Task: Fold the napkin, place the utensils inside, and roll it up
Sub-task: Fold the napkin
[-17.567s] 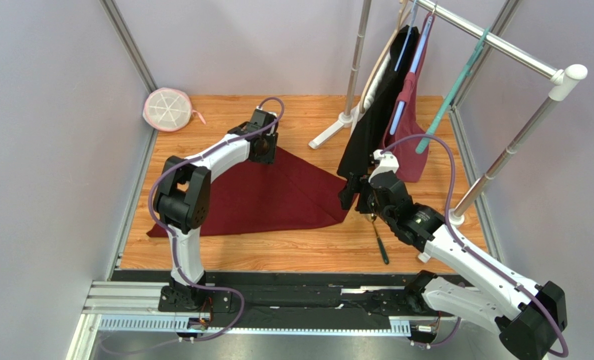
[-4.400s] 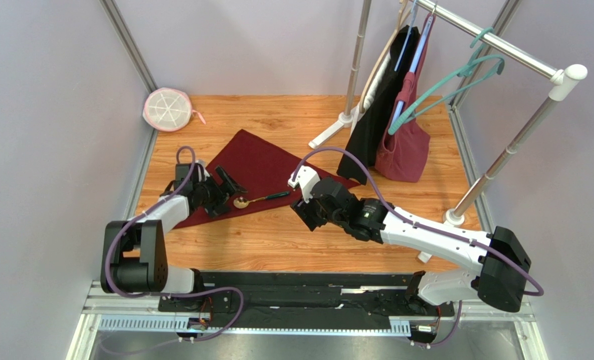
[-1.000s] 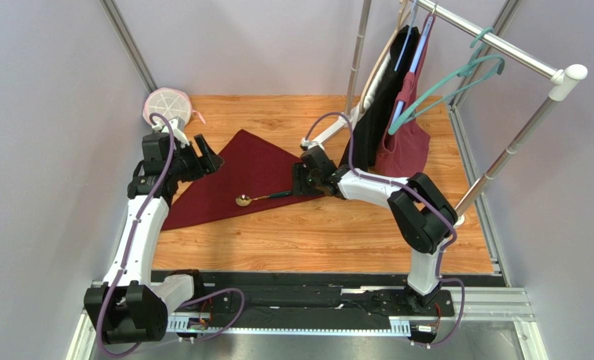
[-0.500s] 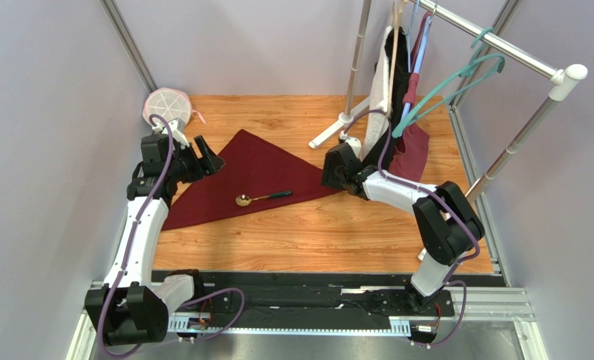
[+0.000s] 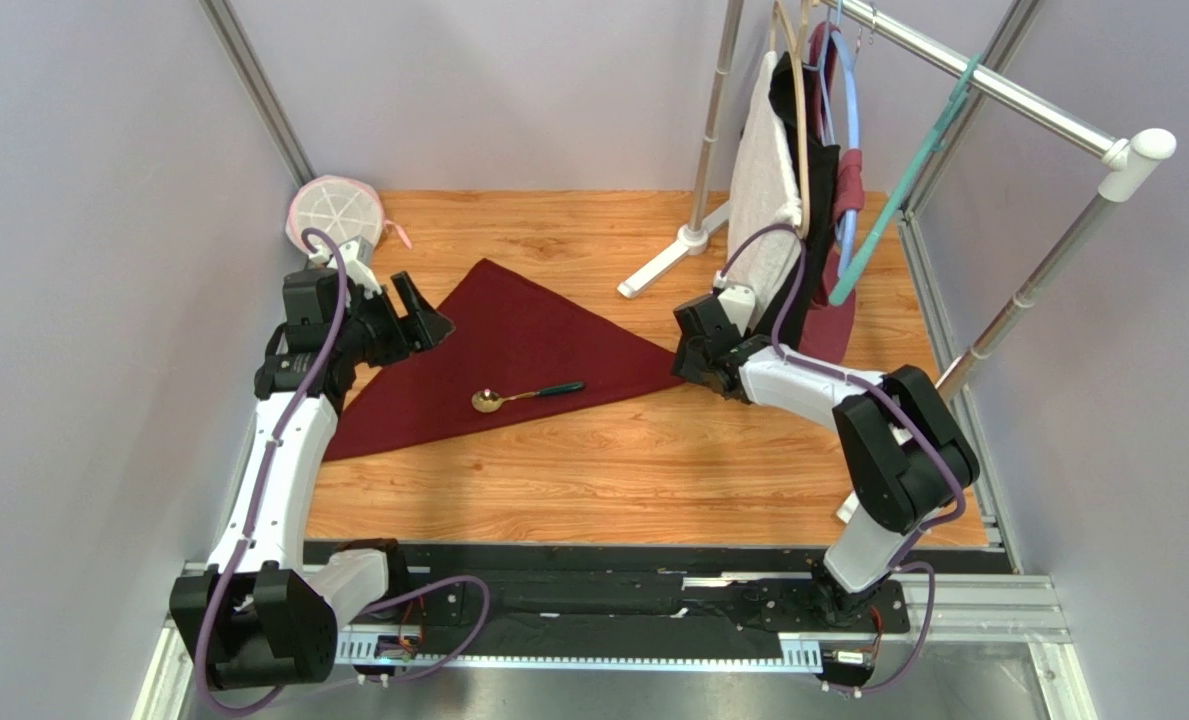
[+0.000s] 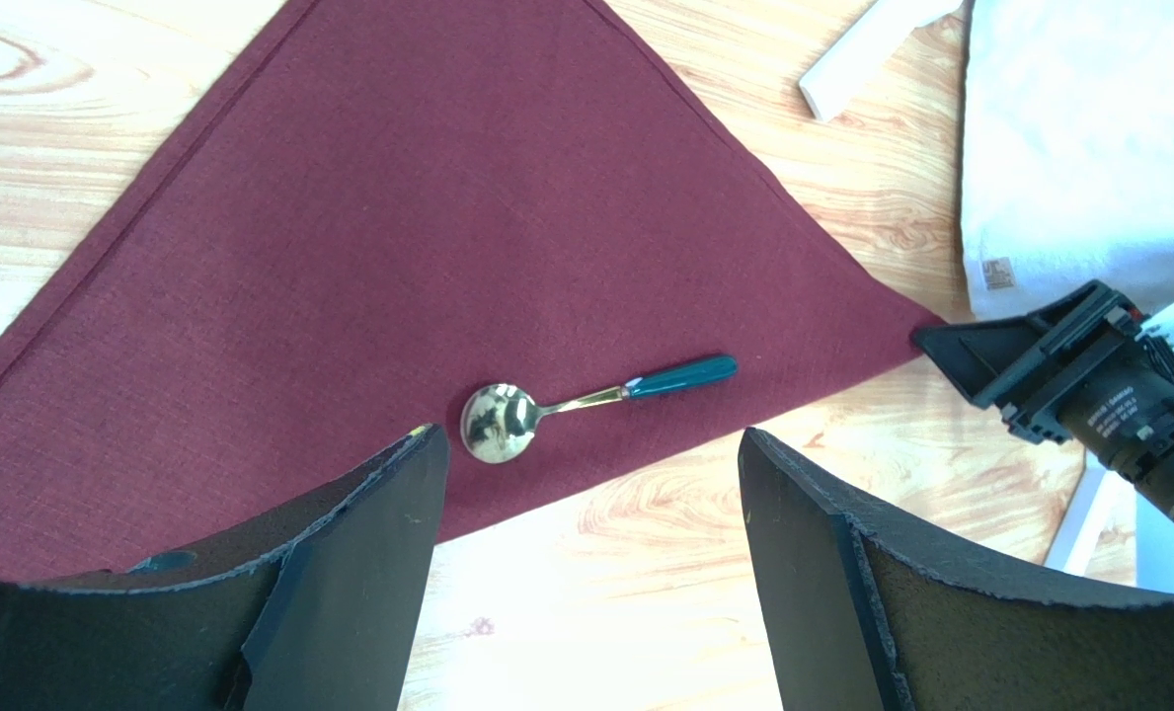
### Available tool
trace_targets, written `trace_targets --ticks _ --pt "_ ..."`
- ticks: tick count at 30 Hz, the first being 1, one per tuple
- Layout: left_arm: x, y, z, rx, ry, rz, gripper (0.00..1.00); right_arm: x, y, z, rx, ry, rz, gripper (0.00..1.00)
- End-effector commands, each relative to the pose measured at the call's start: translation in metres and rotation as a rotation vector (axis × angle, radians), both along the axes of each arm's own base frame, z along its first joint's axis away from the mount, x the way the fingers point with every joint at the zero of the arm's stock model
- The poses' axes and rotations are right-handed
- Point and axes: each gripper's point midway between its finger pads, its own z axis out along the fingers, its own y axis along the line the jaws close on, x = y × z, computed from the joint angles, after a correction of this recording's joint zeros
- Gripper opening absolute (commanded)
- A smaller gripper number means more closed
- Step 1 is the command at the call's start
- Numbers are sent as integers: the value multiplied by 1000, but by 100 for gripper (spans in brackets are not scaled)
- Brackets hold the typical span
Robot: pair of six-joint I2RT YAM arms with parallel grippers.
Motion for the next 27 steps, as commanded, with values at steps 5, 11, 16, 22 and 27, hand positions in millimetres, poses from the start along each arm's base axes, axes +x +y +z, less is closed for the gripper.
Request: trace_targets --ticks 5,11,16,22,27 --pt "2 -1 3 -14 -20 -16 80 15 -16 16 69 -63 -111 54" --pt "1 -3 2 -19 -16 -24 80 15 -19 9 80 -39 -125 55" --pt "2 -4 3 -26 -19 -28 80 8 -29 -2 73 -13 -147 54" --pt "2 -4 1 -30 -13 -30 80 10 -33 -10 77 -4 -158 52" --pt "2 -4 1 -31 -11 -30 79 14 -29 -14 81 -8 -139 49"
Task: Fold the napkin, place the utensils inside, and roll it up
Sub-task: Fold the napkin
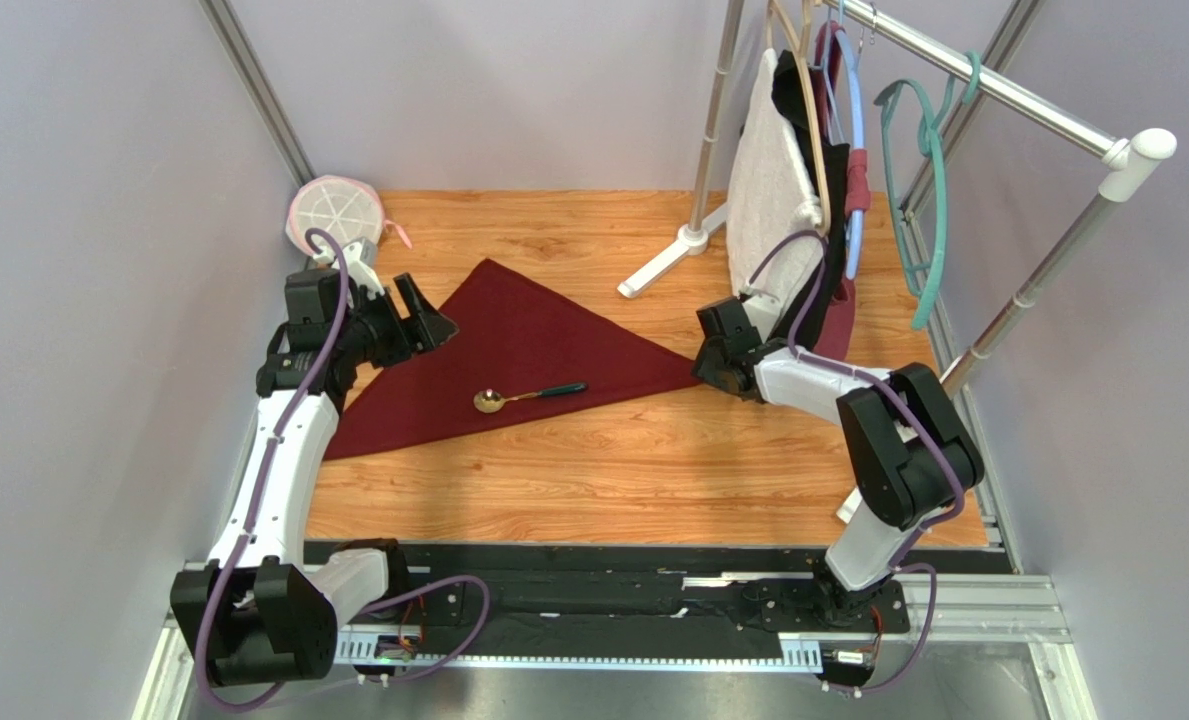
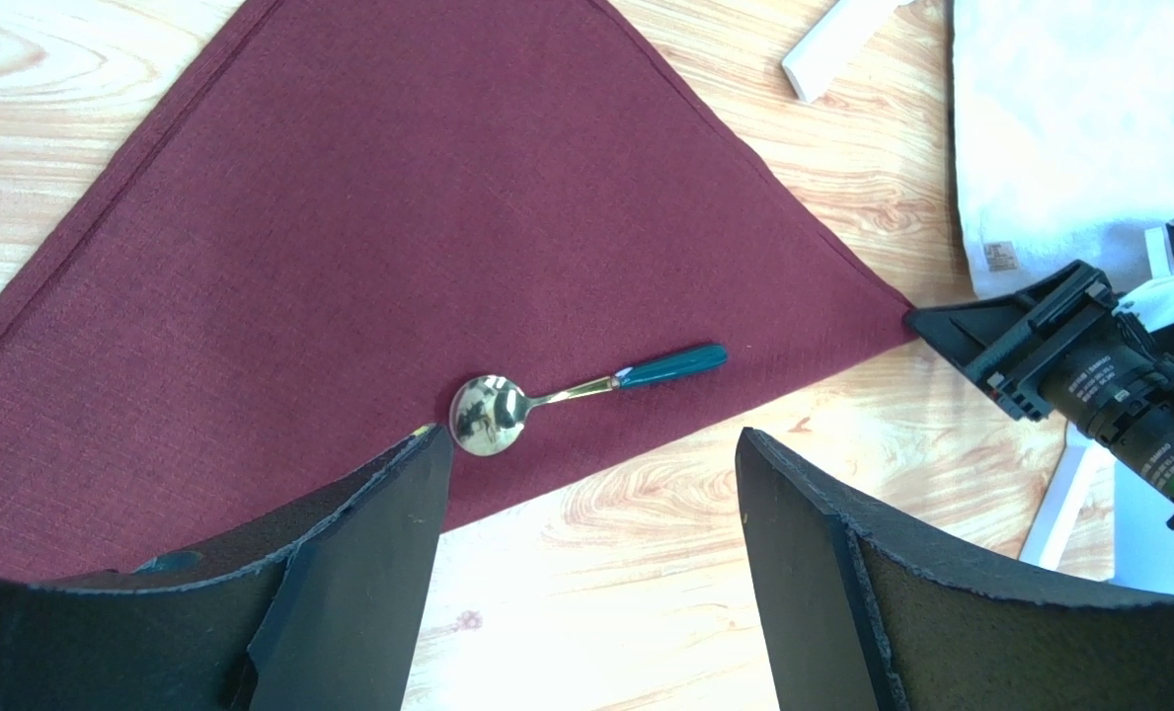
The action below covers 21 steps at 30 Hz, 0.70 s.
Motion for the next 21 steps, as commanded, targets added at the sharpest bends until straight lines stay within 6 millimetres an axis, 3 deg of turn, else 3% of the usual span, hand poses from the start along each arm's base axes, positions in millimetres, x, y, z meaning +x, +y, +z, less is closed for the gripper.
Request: trace_targets --ticks 1,14,21 --pt "4 1 4 -9 -24 -3 79 14 3 0 23 -43 -15 48" --pt "5 -1 0 -14 -10 -11 79 23 8 -12 10 -46 23 30" --pt "5 -1 0 -22 -12 -16 79 28 9 8 12 -104 28 9"
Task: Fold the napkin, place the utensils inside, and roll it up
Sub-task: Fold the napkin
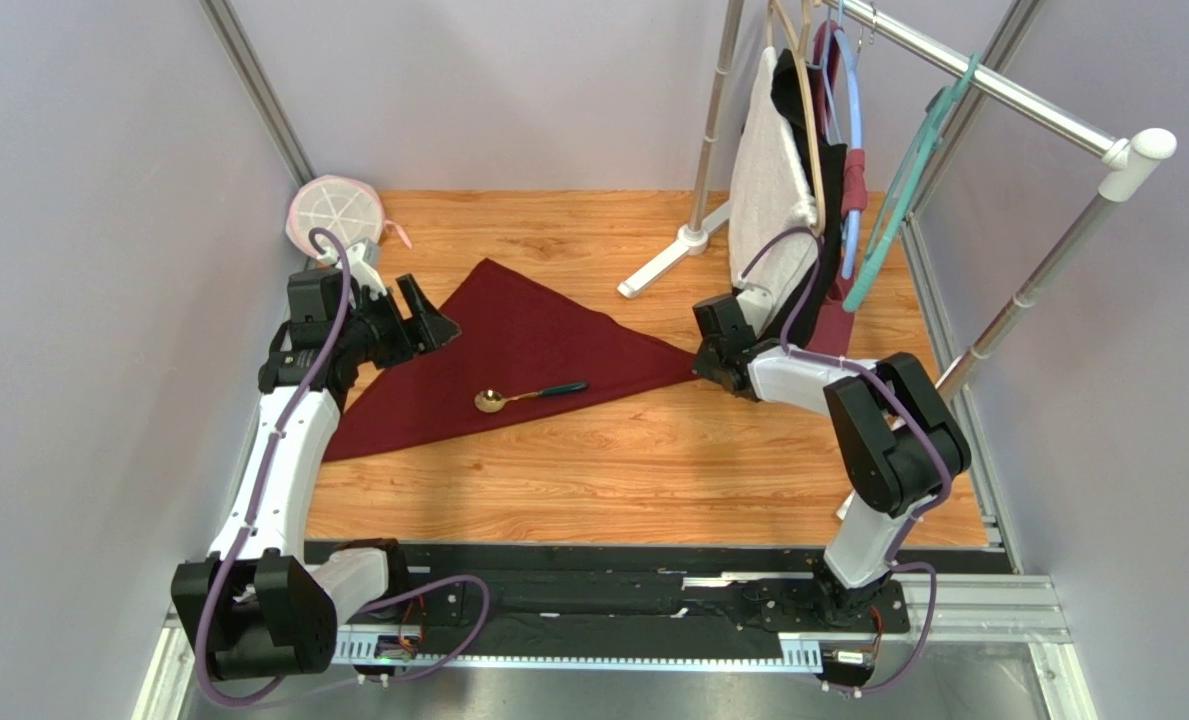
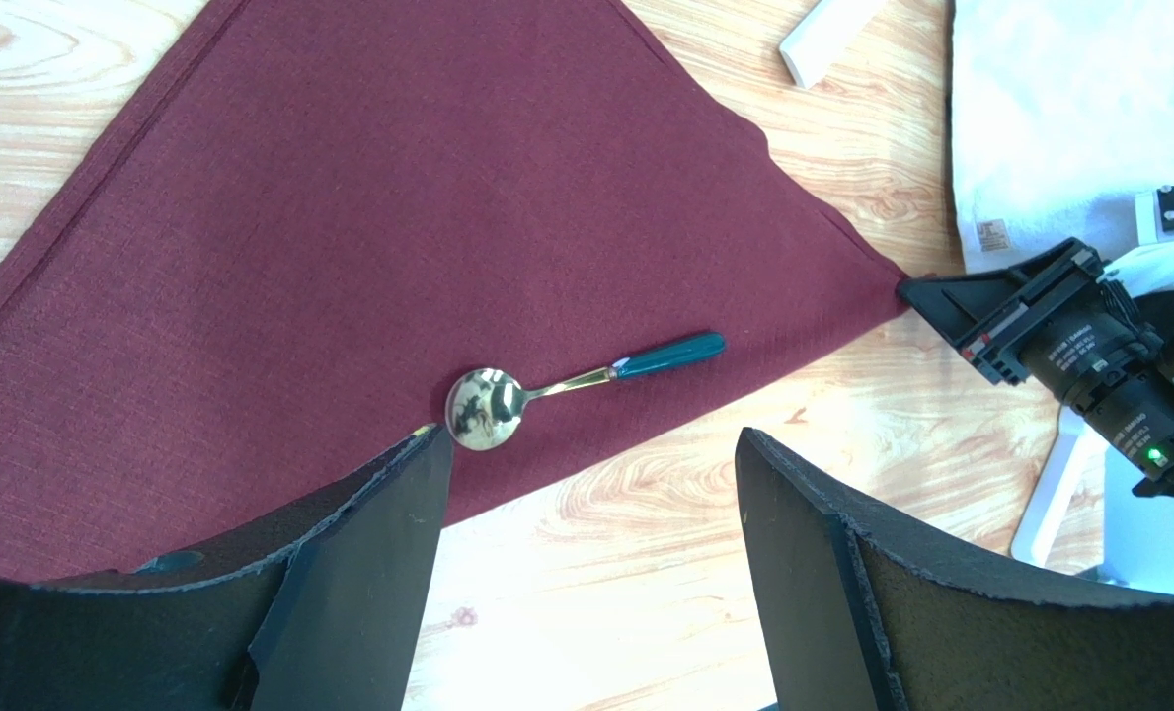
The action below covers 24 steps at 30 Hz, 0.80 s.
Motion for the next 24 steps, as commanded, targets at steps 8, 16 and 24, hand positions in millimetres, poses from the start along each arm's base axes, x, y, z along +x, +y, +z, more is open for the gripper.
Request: trace_targets --ticks 8,16,24 --pt "4 1 7 -10 -36 -8 79 11 26 66 27 -175 51 0" --pt "5 -4 22 -17 -64 -44 79 3 82 116 121 -297 167 0" --pt "4 5 37 40 -107 -19 79 1 175 153 260 -372 357 0"
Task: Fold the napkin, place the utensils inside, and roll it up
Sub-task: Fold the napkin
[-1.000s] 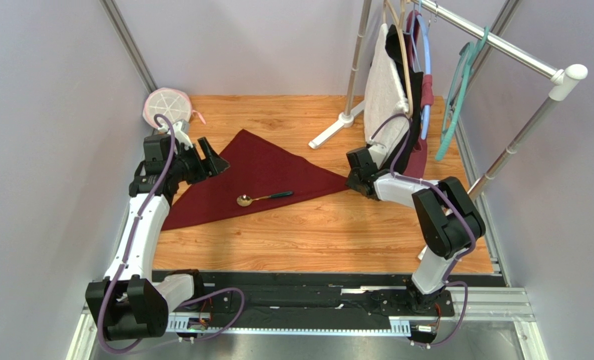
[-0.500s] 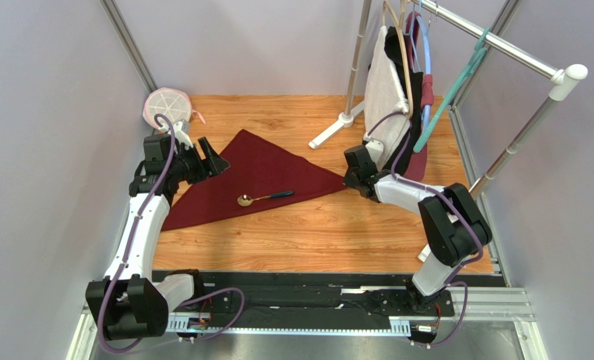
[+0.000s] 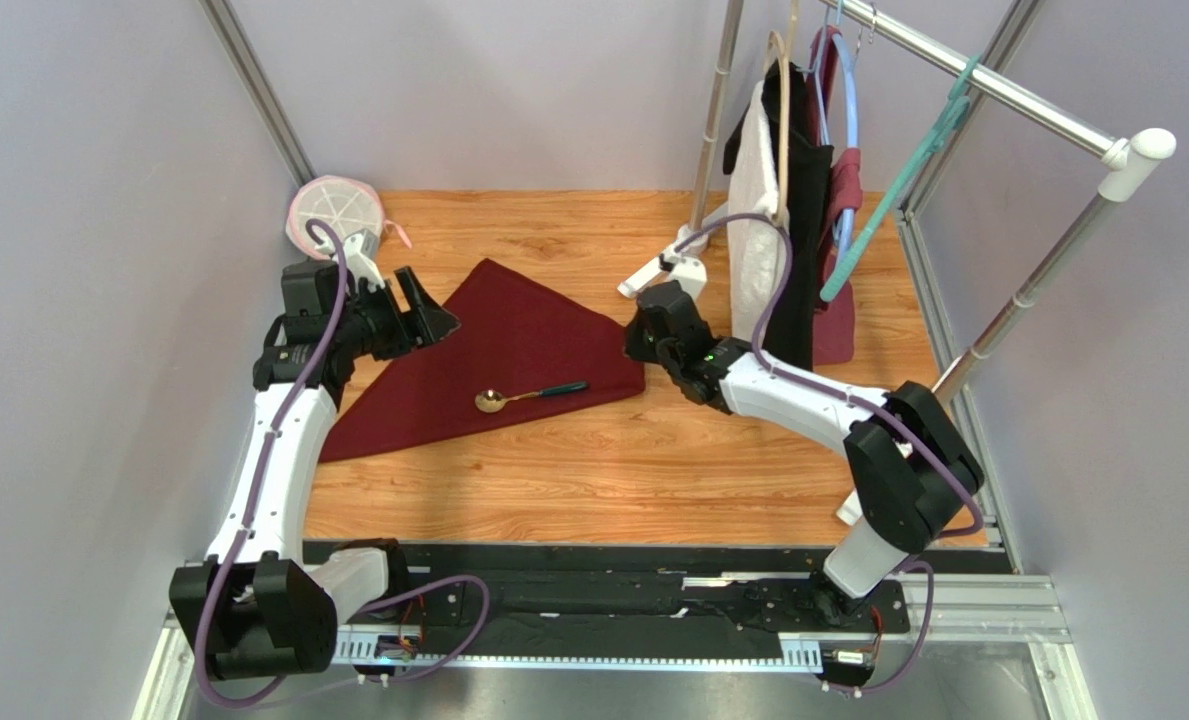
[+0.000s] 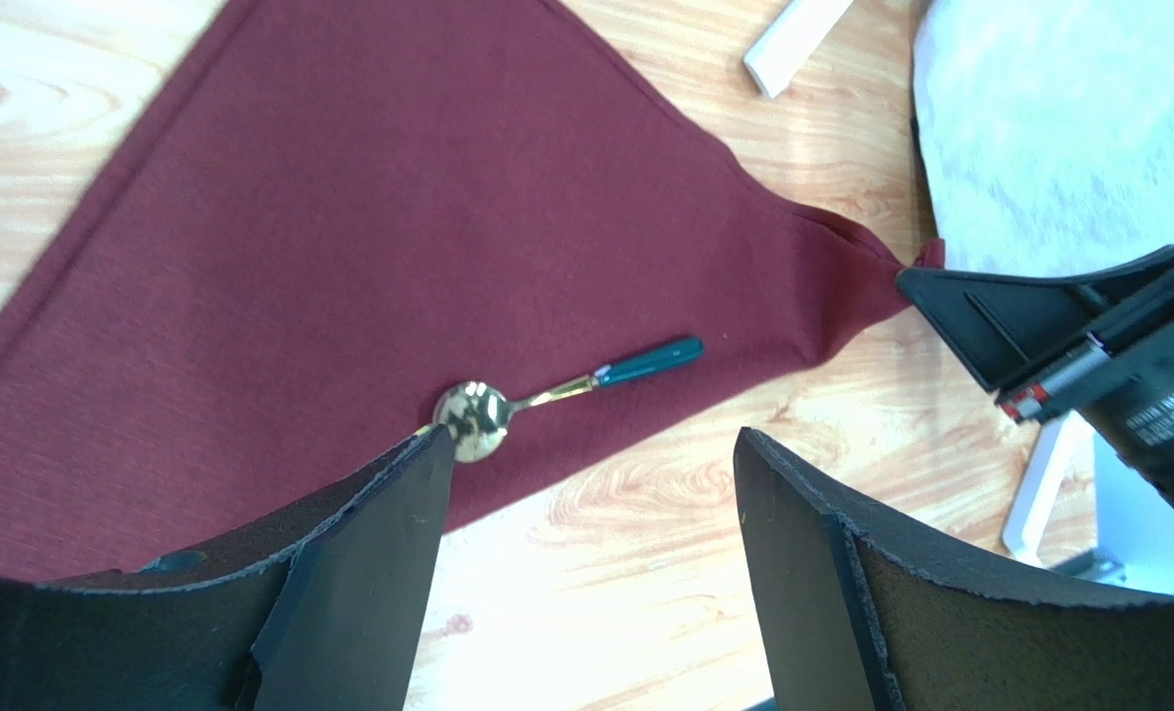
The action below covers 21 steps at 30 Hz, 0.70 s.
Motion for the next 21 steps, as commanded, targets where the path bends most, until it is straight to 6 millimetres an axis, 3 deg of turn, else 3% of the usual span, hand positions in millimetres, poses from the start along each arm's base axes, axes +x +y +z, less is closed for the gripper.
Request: trace_targets --ticks 1,8,12,21 --pt "2 9 22 39 -78 18 79 10 65 39 118 -102 115 0" --pt "-1 13 25 48 -92 27 79 -14 144 38 195 -87 293 0" --pt "-1 15 26 41 -96 31 79 -28 179 40 221 -97 377 0" --pt "-1 18 27 -2 -101 36 79 -50 221 38 258 -86 498 0"
